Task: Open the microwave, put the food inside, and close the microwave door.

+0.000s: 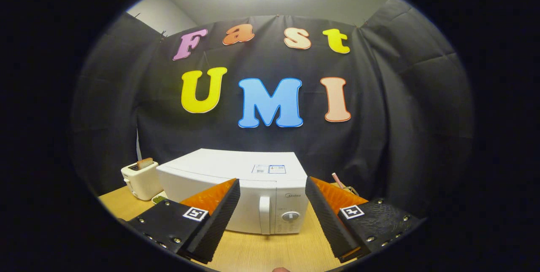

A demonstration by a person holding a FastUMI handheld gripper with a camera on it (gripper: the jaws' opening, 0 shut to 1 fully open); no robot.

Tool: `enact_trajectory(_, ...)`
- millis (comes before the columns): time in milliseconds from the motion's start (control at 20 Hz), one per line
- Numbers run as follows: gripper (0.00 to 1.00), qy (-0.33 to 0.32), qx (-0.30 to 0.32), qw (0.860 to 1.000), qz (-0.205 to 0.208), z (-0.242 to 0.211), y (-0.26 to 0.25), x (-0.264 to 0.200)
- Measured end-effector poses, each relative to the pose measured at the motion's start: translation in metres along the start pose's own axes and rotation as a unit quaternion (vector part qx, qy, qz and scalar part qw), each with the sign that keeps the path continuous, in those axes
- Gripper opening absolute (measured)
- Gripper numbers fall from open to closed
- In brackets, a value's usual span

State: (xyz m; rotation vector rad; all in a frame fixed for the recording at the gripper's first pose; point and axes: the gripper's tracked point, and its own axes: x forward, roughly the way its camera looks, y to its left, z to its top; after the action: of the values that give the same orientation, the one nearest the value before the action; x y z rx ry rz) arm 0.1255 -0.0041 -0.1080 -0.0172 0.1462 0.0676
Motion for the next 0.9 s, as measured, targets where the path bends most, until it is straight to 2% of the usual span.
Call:
enact_trajectory(350, 0.98, 0.042, -0.013, 0.999, 0.020, -0.048, 0.006, 0.041)
enact_trajectory(900, 0.98, 0.114, -0.021, 0.993, 0.027, -0.122, 0.016, 0.084)
